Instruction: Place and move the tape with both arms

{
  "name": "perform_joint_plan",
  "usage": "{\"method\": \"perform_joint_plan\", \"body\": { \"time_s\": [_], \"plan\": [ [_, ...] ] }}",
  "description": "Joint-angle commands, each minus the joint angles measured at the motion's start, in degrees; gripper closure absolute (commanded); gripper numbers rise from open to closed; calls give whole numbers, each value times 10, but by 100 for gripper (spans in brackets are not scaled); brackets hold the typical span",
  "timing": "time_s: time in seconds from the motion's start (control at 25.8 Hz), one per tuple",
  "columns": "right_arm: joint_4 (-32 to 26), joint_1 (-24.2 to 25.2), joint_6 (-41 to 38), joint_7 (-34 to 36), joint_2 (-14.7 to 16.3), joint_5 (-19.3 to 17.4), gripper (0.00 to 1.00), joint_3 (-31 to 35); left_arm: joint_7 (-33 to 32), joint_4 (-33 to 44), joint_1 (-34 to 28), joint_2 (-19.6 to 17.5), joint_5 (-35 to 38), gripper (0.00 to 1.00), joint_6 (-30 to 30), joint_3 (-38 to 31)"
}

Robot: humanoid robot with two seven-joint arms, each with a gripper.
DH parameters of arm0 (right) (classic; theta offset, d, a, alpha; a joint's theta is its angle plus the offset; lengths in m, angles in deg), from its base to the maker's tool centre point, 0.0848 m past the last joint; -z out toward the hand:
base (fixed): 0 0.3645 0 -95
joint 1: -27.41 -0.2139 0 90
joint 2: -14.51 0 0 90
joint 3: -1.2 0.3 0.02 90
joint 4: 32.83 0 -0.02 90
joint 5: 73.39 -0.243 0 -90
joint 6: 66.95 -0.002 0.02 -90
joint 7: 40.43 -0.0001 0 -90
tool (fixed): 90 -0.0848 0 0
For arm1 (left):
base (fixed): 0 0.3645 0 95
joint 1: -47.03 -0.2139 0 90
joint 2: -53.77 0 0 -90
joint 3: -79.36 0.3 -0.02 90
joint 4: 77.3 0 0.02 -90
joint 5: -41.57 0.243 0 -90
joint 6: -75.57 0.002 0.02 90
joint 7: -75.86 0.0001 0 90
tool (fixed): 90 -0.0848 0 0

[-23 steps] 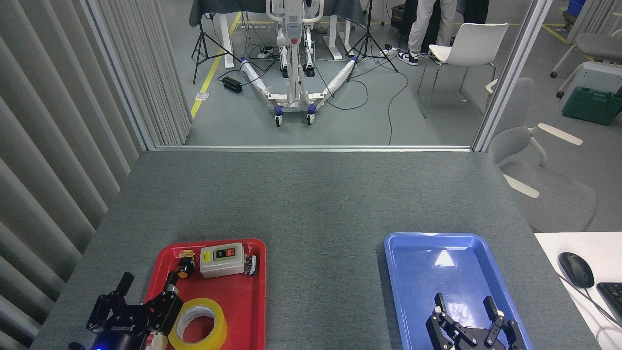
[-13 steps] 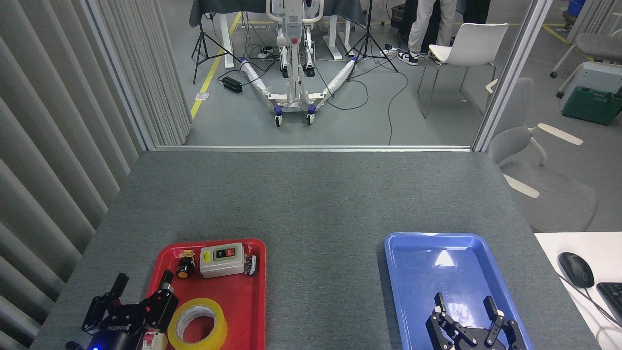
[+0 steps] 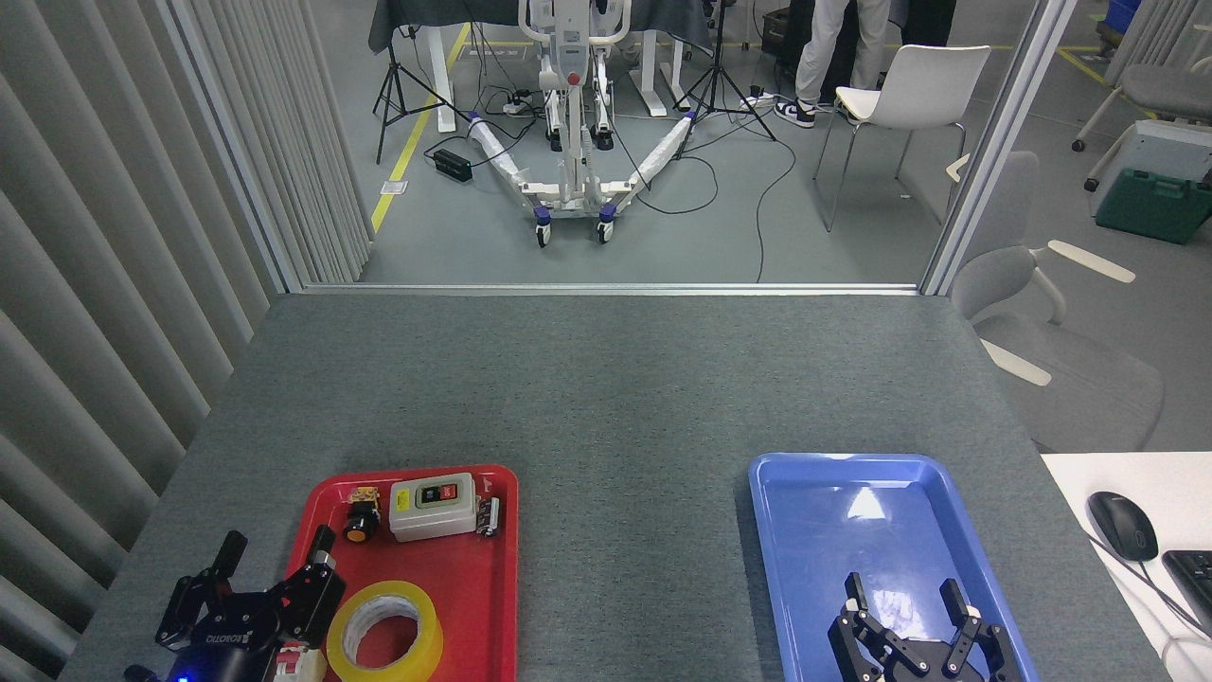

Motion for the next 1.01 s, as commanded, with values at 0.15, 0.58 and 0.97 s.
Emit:
{"method": "perform_joint_plan", "body": {
  "time_s": [0.15, 0.58, 0.97],
  "plan": [
    [0, -1, -1, 5, -1, 1, 0, 0, -8, 1, 9, -2, -2, 0, 3, 4],
    [0, 0, 0, 42, -1, 1, 0, 0, -146, -3, 102, -112, -117, 0, 102, 113],
    [0, -1, 1, 37, -1, 2, 0, 2, -285, -4, 159, -185, -122, 0, 68, 176]
  ]
}}
